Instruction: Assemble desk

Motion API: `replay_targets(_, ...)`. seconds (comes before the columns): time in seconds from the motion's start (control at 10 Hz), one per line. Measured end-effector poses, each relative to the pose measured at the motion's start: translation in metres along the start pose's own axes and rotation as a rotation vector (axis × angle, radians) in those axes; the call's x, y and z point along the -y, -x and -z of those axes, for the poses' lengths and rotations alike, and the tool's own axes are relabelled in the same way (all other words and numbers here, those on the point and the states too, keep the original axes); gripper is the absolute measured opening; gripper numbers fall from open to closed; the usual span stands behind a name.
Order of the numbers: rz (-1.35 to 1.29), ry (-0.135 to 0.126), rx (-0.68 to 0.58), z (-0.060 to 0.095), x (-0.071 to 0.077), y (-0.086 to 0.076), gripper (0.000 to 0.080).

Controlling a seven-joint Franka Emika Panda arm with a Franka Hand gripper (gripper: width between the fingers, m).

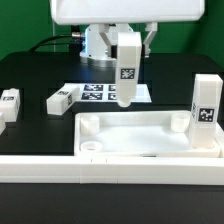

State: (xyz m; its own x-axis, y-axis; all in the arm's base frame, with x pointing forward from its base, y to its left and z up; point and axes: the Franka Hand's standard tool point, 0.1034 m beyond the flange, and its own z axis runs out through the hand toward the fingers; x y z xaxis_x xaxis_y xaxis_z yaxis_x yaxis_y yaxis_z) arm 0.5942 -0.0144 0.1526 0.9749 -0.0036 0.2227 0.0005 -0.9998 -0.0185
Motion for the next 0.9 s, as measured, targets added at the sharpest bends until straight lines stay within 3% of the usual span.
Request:
replay_targets(0.2,0.001,0.006,-0.039,-0.001,0.001,-0.003,0.0291)
replay_targets(0.3,0.004,0.029,-0.147,0.0,-0.004,-0.006,0.0291)
replay_targets(0.5,0.012,0.057,-0.243,-0.001,-0.009,-0.002,0.0291)
replay_targets(0.6,0.048,0.079,-0.29,0.001,-0.02,-0.008,0.0291)
replay_targets(0.7,0.037,0.075,-0.282,0.001,-0.028,-0.011,0.0291)
replay_targets(0.9,0.034,0.071,-0.29,0.003,-0.028,-0.015,0.0291)
